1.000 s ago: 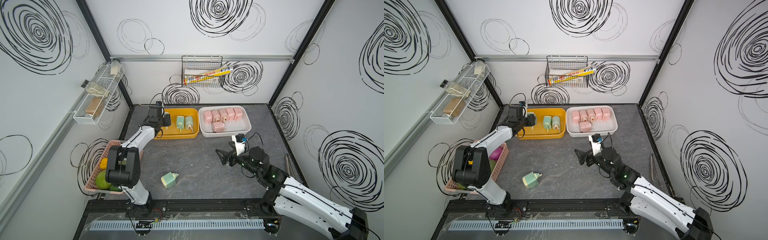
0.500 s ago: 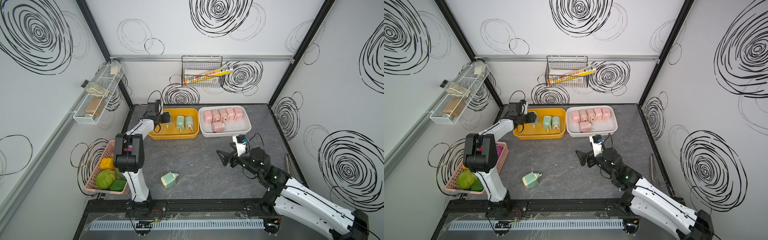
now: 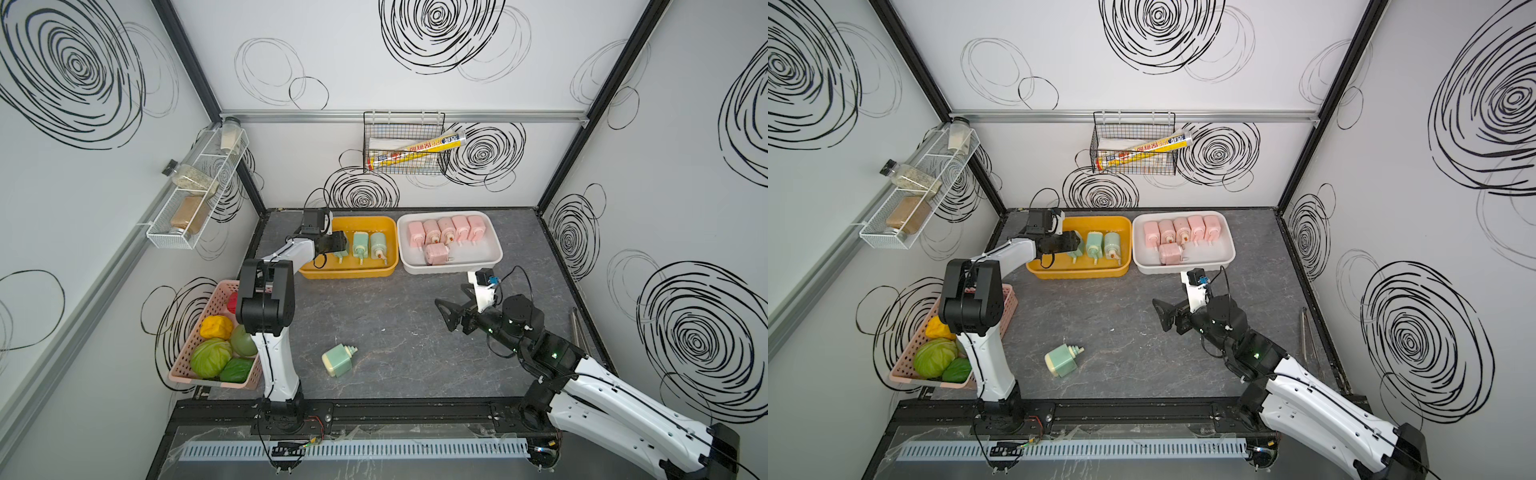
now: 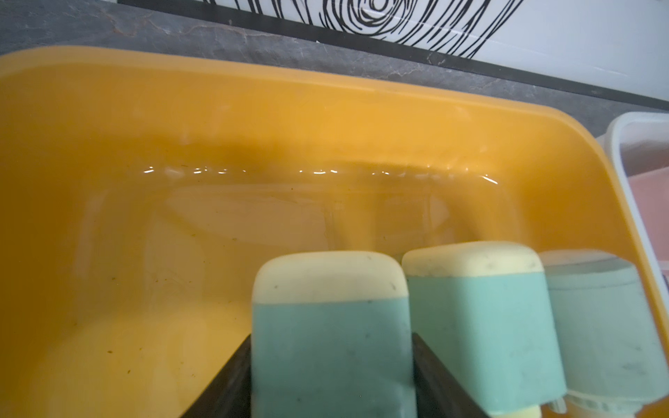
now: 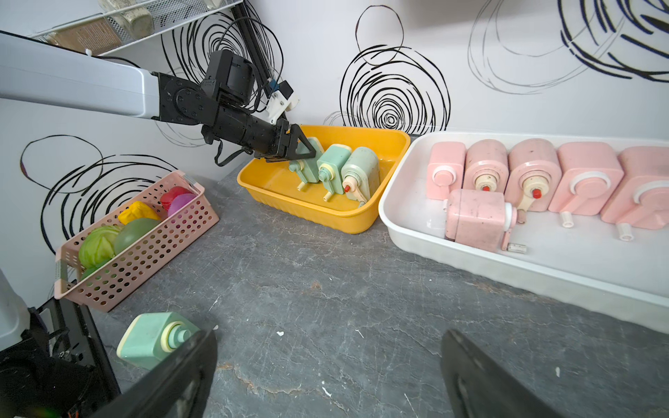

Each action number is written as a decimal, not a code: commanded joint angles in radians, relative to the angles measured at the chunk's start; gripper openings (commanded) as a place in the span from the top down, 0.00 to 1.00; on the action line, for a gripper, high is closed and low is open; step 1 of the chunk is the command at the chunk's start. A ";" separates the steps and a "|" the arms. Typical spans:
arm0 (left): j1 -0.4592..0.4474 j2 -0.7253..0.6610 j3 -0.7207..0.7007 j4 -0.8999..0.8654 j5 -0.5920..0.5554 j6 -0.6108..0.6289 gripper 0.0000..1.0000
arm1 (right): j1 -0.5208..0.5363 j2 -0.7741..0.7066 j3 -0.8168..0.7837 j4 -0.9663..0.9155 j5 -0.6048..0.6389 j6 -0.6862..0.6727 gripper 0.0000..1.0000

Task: Place the pencil sharpeners by color into the storage box
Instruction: Place the pencil sharpener in the storage box.

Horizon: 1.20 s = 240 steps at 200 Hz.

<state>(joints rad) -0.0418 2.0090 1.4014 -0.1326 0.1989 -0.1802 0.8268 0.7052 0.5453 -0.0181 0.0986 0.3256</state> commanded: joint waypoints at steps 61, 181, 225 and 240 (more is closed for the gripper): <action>-0.059 0.038 0.059 0.024 -0.051 -0.031 0.86 | -0.005 0.000 0.015 -0.017 0.013 0.006 0.00; -0.062 0.035 0.073 0.007 -0.025 -0.040 0.30 | -0.005 0.004 0.003 -0.011 0.007 0.018 0.00; -0.064 0.028 0.079 -0.006 -0.044 -0.041 0.27 | -0.004 0.004 0.001 -0.012 0.001 0.024 0.00; -0.060 0.014 0.078 -0.006 -0.059 -0.047 0.26 | -0.004 0.005 0.001 -0.011 0.003 0.024 0.00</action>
<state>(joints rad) -0.1001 2.0354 1.4540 -0.1555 0.1547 -0.2176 0.8268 0.7097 0.5453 -0.0307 0.0978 0.3367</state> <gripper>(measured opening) 0.732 0.997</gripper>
